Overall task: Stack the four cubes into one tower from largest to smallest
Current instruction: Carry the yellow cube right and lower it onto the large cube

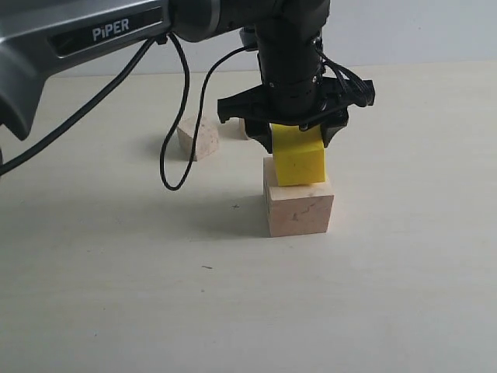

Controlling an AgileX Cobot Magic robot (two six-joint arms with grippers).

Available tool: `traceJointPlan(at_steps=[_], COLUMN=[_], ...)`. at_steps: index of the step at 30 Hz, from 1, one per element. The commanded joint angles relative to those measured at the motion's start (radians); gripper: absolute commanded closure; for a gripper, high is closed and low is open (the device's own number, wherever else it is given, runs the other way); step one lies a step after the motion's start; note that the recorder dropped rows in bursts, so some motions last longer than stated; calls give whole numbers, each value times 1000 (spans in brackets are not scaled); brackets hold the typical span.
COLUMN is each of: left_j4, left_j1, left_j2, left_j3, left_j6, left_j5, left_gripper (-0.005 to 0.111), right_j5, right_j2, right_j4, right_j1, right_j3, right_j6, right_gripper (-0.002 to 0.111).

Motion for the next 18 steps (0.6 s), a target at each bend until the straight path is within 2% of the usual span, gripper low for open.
traceJointPlan(at_steps=[1,12,18], left_j4=[2,6,5], left_j1=[6,6,6], left_j2=[-14,-11,-11], left_j3=[-8,-5,43], left_j6=[8,8,6], left_j5=[-2,-2,-2], left_gripper=[107,107,107], right_j5=[-9,-7,-7], right_j2=[-4,-4,-4], right_j4=[-11,-11,-11], right_j1=[1,1,1], right_j3=[2,2,2], right_j6=[-1,-1,-1], right_gripper=[108,108,108])
